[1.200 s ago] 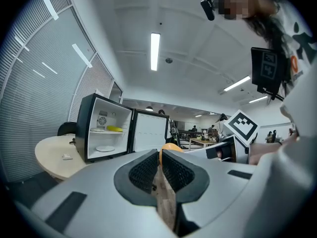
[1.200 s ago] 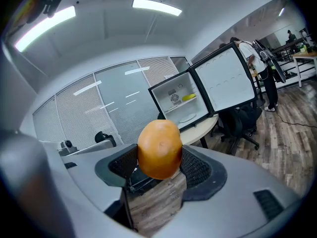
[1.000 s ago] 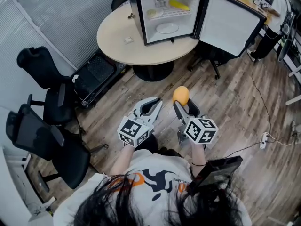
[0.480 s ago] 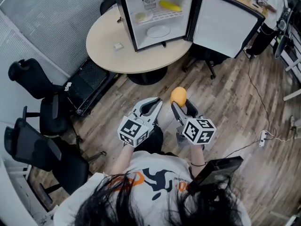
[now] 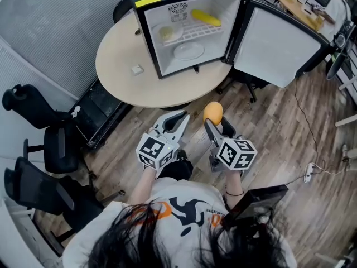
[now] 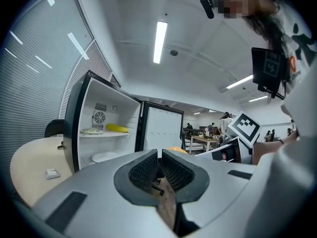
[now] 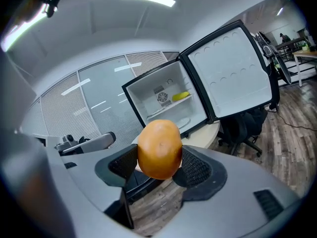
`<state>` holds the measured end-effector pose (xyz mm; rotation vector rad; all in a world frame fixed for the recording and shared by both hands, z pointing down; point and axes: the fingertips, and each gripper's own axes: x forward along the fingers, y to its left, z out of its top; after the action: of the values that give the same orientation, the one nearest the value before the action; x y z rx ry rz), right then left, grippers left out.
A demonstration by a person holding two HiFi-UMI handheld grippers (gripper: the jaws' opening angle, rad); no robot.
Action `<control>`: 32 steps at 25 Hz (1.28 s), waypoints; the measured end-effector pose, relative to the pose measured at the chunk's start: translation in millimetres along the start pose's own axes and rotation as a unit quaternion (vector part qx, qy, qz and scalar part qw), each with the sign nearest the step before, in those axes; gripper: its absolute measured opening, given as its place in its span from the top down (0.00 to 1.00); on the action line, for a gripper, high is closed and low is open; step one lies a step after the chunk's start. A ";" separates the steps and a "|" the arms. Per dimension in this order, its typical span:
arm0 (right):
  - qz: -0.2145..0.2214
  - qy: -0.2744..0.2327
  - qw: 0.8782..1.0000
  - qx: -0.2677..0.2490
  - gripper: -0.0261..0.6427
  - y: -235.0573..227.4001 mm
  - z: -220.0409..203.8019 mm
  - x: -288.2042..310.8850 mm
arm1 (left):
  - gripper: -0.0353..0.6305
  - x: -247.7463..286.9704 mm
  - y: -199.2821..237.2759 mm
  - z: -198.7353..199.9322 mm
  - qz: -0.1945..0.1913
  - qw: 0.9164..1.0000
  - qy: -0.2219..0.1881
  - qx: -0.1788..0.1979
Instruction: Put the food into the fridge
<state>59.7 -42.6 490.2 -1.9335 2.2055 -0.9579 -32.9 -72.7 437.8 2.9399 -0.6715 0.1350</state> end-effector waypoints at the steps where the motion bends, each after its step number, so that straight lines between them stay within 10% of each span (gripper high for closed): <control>1: -0.001 0.001 1.000 0.000 0.53 -1.5 5.9 9.9 | 0.91 7.3 9.9 2.1 -0.001 1.000 -0.001 -0.002; 32: -0.038 0.029 0.999 0.011 0.53 -76.3 77.5 138.8 | 0.91 119.9 130.7 -14.5 -0.007 0.999 0.027 -0.036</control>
<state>130.2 -202.6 512.6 -2.0178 2.1565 -1.0579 16.7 -238.5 478.8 2.8603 -0.6333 0.1852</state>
